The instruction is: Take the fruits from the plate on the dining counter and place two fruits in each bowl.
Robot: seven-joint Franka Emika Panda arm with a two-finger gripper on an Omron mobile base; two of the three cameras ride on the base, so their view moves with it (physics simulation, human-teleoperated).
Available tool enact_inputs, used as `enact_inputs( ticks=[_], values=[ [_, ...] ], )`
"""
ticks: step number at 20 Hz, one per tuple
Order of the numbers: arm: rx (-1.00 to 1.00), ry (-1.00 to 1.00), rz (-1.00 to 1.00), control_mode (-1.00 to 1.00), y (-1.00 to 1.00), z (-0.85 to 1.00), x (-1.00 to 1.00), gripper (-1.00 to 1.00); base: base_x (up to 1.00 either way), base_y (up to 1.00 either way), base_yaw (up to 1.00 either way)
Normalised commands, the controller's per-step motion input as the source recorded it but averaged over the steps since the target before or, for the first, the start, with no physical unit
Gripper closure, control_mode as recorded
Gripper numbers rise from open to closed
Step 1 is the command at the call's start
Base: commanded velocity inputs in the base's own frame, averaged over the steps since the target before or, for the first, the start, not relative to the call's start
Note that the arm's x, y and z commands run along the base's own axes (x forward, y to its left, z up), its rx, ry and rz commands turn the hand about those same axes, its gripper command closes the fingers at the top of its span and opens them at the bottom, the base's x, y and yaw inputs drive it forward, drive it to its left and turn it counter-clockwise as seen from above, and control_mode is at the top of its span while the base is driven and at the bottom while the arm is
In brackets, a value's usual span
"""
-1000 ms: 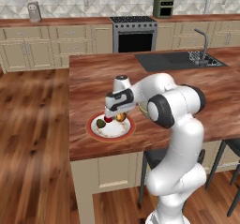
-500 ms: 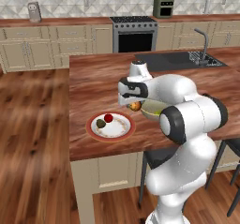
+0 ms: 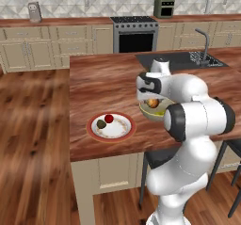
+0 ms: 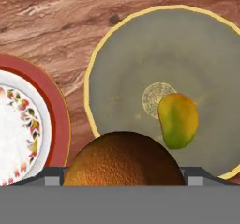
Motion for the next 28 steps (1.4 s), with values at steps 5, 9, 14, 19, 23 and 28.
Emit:
enact_inputs(
  ticks=[5, 9, 14, 19, 23, 28],
  values=[
    [0.08, 0.0, -0.01, -1.0, -0.44, -0.04, 0.29, 1.0, 0.0, 0.0, 0.0],
    [-0.02, 0.0, 0.0, -1.0, 0.0, -0.4, 0.08, 1.0, 0.0, 0.0, 0.0],
    [-0.05, 0.0, 0.0, -1.0, -0.01, -0.42, 0.0, 1.0, 0.0, 0.0, 0.0],
    [0.0, 0.0, 0.0, -1.0, -0.1, -0.21, 0.08, 1.0, 0.0, 0.0, 0.0],
    [0.0, 0.0, 0.0, -1.0, -0.19, -0.21, 0.21, -1.0, 0.0, 0.0, 0.0],
    [0.0, 0.0, 0.0, -1.0, -0.03, -0.07, 0.18, -1.0, 0.0, 0.0, 0.0]
  ],
)
